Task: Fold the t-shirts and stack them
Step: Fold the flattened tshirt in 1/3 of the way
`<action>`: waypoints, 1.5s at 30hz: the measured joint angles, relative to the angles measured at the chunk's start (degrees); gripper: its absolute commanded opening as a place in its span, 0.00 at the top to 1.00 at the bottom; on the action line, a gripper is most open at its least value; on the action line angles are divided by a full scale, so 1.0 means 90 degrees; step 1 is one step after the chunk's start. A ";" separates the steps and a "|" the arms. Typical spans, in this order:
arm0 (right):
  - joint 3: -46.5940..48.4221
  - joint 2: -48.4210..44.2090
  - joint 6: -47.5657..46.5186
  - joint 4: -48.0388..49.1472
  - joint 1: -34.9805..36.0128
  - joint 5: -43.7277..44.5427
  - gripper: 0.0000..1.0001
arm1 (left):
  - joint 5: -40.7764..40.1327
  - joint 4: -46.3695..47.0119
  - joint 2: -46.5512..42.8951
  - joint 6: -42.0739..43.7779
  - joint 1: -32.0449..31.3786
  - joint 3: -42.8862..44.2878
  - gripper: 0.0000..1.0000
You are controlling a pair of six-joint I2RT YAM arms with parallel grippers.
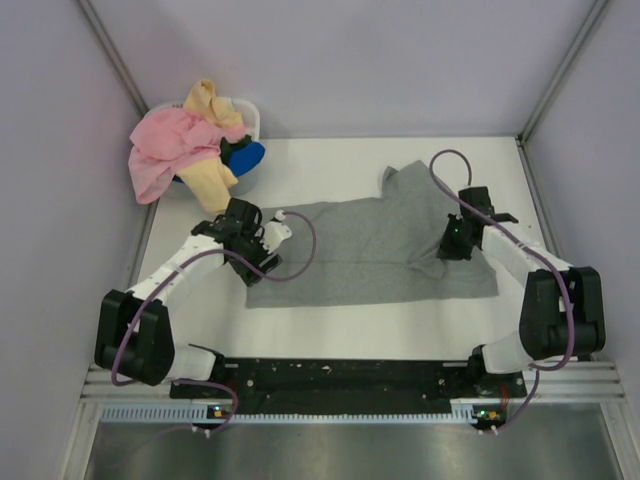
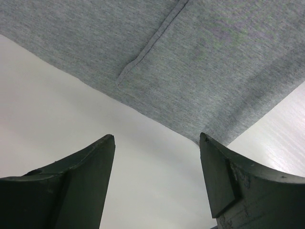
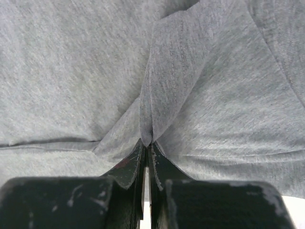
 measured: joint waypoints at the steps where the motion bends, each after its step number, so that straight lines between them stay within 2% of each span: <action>1: 0.0036 0.0015 0.0005 -0.0027 0.0022 -0.0012 1.00 | -0.0010 0.0000 0.0000 0.0000 0.0000 0.0000 0.24; 7: 0.0466 0.0403 0.0068 -0.0112 0.0083 -0.0185 1.00 | -0.0017 0.0000 0.0002 0.0000 0.0002 0.0000 0.24; 13: 0.1056 0.1224 0.0350 0.0068 0.0109 -0.0624 1.00 | -0.0041 0.0000 0.0010 0.0000 0.0005 0.0000 0.24; 14: 0.1146 0.1382 0.0440 0.0131 0.0109 -0.0709 0.97 | -0.0041 0.0000 0.0022 0.0000 0.0007 0.0000 0.24; 15: 0.1202 0.1520 0.0515 0.0221 0.0112 -0.0777 0.90 | -0.0049 0.0000 0.0034 0.0000 0.0007 0.0000 0.24; 18: 0.1236 0.1768 0.0806 0.0444 0.0109 -0.0952 0.55 | -0.0068 0.0000 0.0061 -0.0002 0.0015 0.0000 0.24; 20: 0.1236 0.1834 0.1005 0.0571 0.0112 -0.1098 0.43 | -0.0087 0.0000 0.0066 0.0000 0.0019 0.0000 0.24; 24: 0.1294 0.1831 0.1163 0.0942 0.0136 -0.1574 0.34 | -0.0117 0.0000 0.0073 0.0000 0.0044 0.0000 0.24; 28: 0.1472 0.1586 0.0852 0.0979 0.0250 -0.1904 0.27 | -0.0153 -0.0002 0.0075 0.0000 0.0044 0.0000 0.24; 30: 0.1479 0.1246 0.0566 0.0860 0.0282 -0.1812 0.23 | -0.0155 -0.0002 0.0075 0.0000 0.0044 0.0000 0.24; 34: 0.1460 0.0384 0.0029 0.0408 0.0304 -0.1112 0.21 | -0.0155 -0.0002 0.0075 0.0000 0.0049 0.0000 0.24; 35: 0.1418 0.0219 -0.0061 0.0350 0.0299 -0.0950 0.23 | -0.0155 -0.0002 0.0075 0.0000 0.0049 0.0000 0.24; 36: 0.1343 0.0068 -0.0138 0.0296 0.0287 -0.0797 0.29 | -0.0153 -0.0002 0.0075 0.0000 0.0049 0.0000 0.24; 38: 0.1124 -0.0070 -0.0245 0.0192 0.0260 -0.0585 0.56 | -0.0153 -0.0002 0.0080 0.0000 0.0049 0.0000 0.24; 39: 0.1005 -0.0066 -0.0287 0.0134 0.0257 -0.0503 0.75 | -0.0153 -0.0002 0.0090 0.0000 0.0049 0.0000 0.24; 41: 0.0746 -0.0027 -0.0306 -0.0007 0.0255 -0.0342 1.00 | -0.0153 -0.0007 0.0117 0.0000 0.0049 0.0000 0.24; 45: 0.0413 0.0070 -0.0194 -0.0308 0.0255 -0.0007 1.00 | -0.0153 -0.0007 0.0117 0.0000 0.0051 0.0000 0.24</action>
